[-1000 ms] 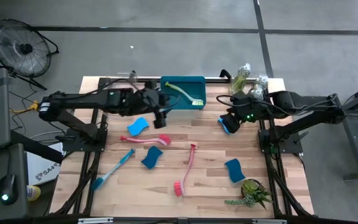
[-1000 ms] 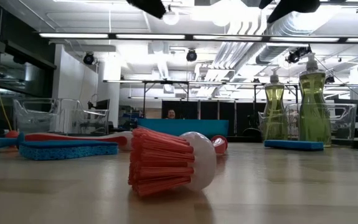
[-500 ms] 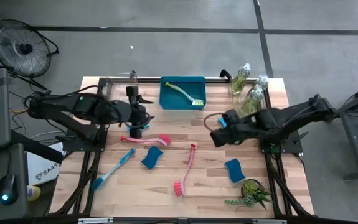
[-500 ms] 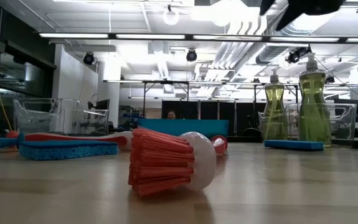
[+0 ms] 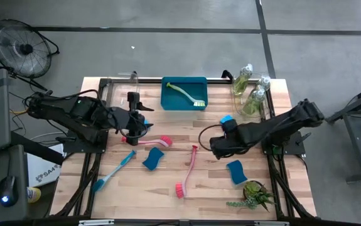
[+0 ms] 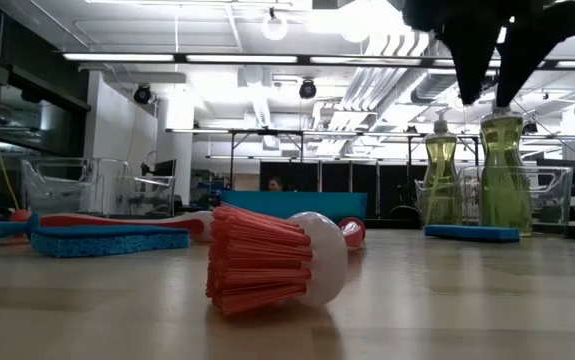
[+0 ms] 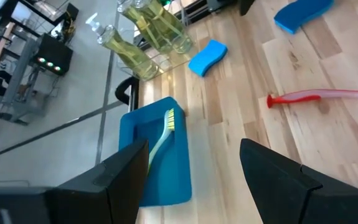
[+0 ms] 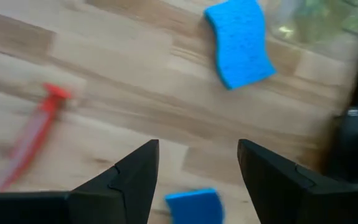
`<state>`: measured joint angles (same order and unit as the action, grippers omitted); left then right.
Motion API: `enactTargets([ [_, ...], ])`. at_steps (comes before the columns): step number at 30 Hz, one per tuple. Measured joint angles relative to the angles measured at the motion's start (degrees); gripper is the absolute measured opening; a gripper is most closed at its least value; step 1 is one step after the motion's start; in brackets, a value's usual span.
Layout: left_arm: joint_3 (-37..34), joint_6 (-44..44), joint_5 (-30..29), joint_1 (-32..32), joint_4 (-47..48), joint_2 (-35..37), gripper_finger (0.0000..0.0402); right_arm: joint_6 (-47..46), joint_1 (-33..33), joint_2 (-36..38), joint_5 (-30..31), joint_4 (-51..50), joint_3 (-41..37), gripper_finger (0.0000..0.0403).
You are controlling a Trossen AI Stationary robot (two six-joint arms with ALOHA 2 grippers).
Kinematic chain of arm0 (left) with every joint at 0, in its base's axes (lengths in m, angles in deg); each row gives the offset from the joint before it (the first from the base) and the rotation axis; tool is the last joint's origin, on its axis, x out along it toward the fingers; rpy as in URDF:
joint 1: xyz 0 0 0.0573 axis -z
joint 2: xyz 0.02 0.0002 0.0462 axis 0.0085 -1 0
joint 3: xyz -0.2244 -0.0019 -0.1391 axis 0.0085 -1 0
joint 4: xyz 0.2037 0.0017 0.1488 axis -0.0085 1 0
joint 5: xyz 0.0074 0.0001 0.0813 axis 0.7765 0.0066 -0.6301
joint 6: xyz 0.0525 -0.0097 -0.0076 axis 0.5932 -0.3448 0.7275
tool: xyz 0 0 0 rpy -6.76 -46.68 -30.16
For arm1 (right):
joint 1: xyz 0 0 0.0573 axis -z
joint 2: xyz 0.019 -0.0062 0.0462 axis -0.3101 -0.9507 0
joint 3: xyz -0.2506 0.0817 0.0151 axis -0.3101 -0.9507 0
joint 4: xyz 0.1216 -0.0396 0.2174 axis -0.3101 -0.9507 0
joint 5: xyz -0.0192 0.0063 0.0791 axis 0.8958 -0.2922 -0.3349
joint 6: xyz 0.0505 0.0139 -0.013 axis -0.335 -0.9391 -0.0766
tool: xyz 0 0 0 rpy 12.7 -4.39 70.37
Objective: Pick & Place Kitchen Sink Supplies
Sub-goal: Put the top right blue sponge into the left transparent bin
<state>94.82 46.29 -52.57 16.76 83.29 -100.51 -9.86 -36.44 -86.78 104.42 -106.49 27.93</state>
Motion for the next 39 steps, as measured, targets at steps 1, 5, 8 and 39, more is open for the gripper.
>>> enactTargets([
  [1,0.00,-0.04,0.05,0.00,-0.02,0.00,0.0246,0.26,0.00,-0.90,-0.08,-0.94,0.00,0.0214],
  [5,0.00,-0.98,1.83,0.00,-0.09,0.00,0.0246,1.66,0.58,-3.67,0.74,-2.22,-0.02,0.0226],
  [8,0.00,-1.45,3.23,0.00,-0.08,-0.01,0.0246,3.16,1.66,-5.17,1.35,-2.17,-0.02,0.0246],
  [39,-0.04,-1.47,7.11,-0.04,2.49,-0.04,0.0246,3.91,12.02,10.84,0.38,28.40,-34.09,0.0307],
])
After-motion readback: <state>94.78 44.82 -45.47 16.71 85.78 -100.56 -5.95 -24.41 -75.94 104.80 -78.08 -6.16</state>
